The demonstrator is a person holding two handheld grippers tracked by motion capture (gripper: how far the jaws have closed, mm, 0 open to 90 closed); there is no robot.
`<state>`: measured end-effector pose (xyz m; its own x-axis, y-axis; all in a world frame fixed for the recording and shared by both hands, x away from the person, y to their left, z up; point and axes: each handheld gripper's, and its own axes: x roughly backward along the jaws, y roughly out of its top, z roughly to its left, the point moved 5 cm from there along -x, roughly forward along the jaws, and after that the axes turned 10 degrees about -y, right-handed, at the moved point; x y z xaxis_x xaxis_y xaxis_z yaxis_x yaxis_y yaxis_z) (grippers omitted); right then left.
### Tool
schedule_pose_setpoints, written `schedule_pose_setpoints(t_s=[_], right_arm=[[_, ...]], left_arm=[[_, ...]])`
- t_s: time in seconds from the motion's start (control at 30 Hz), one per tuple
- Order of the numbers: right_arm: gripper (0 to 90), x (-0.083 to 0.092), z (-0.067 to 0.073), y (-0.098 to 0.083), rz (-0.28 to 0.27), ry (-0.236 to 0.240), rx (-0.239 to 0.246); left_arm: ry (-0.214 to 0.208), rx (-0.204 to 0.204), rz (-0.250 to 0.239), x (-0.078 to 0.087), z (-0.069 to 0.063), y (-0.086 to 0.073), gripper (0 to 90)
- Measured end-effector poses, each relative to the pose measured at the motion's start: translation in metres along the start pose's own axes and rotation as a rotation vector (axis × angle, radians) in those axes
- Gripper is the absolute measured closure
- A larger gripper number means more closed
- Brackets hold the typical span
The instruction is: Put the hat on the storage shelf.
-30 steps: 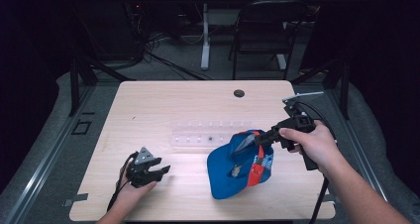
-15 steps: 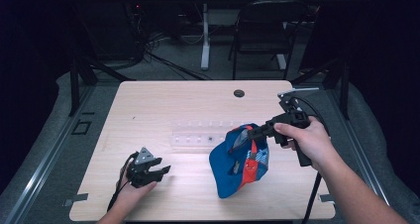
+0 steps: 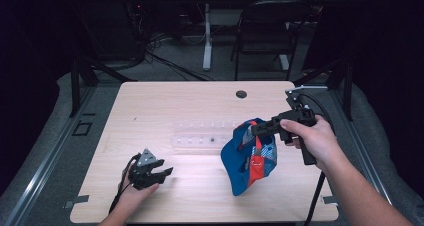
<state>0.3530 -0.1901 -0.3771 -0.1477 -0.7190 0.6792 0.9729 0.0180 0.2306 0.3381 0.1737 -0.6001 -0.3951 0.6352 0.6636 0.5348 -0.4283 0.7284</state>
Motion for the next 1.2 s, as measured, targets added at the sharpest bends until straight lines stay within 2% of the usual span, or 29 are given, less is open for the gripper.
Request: schedule_pose_setpoints(t_s=[0.33,0.53,0.63,0.67,0.7,0.77,1.2], right_arm=[[78.2,-0.002,0.009,0.007,-0.005,0.052,0.006],[78.2,-0.007,0.017,0.012,-0.014,0.072,0.014],[78.2,-0.008,0.021,0.015,-0.013,0.078,0.022],[78.2,-0.008,0.022,0.016,-0.016,0.080,0.021],[78.2,-0.008,0.022,0.016,-0.016,0.080,0.021],[78.2,-0.009,0.025,0.018,-0.023,0.078,0.028],[78.2,-0.013,0.032,0.026,-0.034,0.088,0.032]], left_arm=[[-0.007,-0.004,-0.004,0.000,-0.003,0.001,51.4],[-0.018,-0.016,-0.026,0.000,-0.011,0.004,50.4],[-0.026,-0.039,-0.036,-0.001,-0.020,0.008,50.0],[-0.040,-0.051,-0.047,-0.002,-0.027,0.011,49.8],[-0.040,-0.051,-0.047,-0.002,-0.027,0.011,49.8],[-0.044,-0.079,-0.054,-0.003,-0.035,0.014,49.8],[-0.151,-0.216,-0.068,-0.028,-0.098,0.039,48.5]])
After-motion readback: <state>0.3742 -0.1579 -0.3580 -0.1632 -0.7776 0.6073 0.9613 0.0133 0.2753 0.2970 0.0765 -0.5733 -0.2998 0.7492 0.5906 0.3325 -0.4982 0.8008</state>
